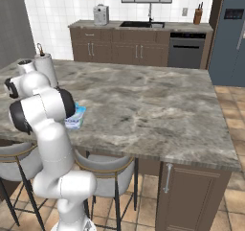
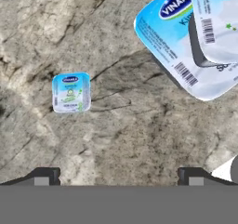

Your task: Stack the yogurt containers by placing the smaller containers on top of the larger containers.

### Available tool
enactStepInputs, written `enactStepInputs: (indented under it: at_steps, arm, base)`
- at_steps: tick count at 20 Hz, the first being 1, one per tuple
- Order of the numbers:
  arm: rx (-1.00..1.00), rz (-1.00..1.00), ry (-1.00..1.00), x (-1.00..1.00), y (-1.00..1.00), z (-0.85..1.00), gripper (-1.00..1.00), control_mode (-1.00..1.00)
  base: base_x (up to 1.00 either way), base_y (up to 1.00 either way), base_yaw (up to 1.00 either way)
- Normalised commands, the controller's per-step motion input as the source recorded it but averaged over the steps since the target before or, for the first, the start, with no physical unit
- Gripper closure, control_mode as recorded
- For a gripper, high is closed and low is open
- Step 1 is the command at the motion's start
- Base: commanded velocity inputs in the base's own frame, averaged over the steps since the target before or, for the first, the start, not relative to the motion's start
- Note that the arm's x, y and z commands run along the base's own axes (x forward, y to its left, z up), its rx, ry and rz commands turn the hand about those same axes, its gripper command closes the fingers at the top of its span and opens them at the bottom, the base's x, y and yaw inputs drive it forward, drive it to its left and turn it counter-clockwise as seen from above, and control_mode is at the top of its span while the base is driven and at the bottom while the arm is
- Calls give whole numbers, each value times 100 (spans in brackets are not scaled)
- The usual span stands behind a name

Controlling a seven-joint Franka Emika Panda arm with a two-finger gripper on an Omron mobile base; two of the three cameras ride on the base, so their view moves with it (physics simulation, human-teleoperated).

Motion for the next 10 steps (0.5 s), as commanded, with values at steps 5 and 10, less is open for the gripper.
enactStepInputs:
  at_steps: [5,10]
  arm:
    - [5,-4,0,15,-9,0,-100,-100]
    - [6,-4,0,17,-9,-6,-100,-100]
  base:
    - [0,0,0]
    - [0,0,0]
